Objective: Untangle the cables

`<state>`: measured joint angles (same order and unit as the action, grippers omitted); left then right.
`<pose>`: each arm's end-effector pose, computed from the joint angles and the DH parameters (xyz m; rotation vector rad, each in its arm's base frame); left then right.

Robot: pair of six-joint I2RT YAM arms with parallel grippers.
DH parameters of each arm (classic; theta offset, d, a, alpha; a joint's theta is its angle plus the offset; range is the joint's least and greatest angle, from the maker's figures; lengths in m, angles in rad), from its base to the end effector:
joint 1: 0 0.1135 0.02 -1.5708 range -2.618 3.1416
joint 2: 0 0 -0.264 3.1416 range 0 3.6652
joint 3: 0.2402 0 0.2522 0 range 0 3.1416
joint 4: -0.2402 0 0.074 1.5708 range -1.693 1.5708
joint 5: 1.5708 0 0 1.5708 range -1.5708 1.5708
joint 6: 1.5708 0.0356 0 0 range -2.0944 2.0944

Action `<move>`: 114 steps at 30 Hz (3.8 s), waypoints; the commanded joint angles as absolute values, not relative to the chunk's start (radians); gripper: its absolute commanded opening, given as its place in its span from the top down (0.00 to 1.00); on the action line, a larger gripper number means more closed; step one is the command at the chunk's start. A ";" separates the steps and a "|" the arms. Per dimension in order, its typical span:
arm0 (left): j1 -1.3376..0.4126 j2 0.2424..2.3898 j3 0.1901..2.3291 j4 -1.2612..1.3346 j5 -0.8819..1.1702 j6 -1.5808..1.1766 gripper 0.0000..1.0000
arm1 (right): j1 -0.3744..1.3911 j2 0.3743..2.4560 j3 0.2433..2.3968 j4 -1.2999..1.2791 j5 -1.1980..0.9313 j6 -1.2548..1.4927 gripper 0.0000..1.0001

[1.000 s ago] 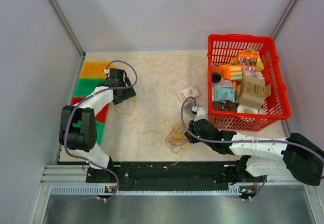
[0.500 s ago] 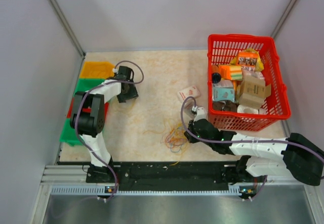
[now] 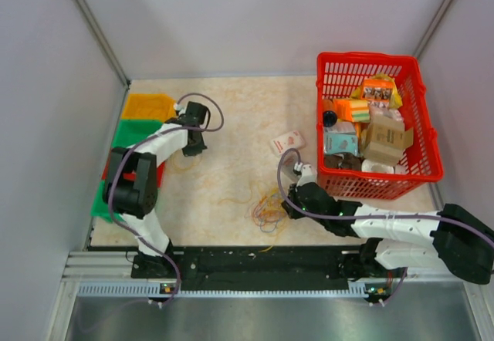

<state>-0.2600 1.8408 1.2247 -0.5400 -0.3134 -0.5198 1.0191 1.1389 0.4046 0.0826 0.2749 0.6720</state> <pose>0.3589 -0.0841 0.1766 -0.4285 2.6034 0.1745 0.1223 0.1803 0.1680 -0.2382 2.2562 0.6306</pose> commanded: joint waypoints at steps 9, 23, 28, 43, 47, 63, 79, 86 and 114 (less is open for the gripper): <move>-0.135 1.575 1.485 -0.600 -0.411 -0.388 1.00 | 1.025 1.134 0.402 0.143 0.261 0.655 1.00; 0.112 1.716 1.579 -0.569 -0.342 -0.368 1.00 | 1.025 1.147 0.402 0.156 0.255 0.649 1.00; 0.138 1.821 1.601 -0.607 -0.331 -0.422 1.00 | 1.023 1.150 0.403 0.161 0.256 0.647 1.00; 0.259 1.897 1.523 -0.577 -0.187 -0.660 1.00 | 1.003 1.138 0.379 0.187 0.229 0.649 1.00; 0.284 1.907 1.536 -0.594 -0.178 -0.680 1.00 | 1.002 1.134 0.376 0.193 0.222 0.649 1.00; -0.039 1.206 1.031 -0.398 0.150 -0.532 0.18 | 1.000 1.189 0.528 0.008 0.172 0.566 1.00; -0.656 1.176 0.644 0.077 0.523 -0.587 0.22 | 1.000 1.164 0.569 0.043 0.022 0.471 1.00; -0.696 1.325 0.738 -0.040 0.416 -0.606 0.51 | 1.002 1.137 0.560 0.035 0.026 0.485 1.00; -0.696 0.659 1.312 -0.426 -0.577 -0.123 1.00 | 0.996 1.371 0.629 -0.135 0.363 0.761 0.96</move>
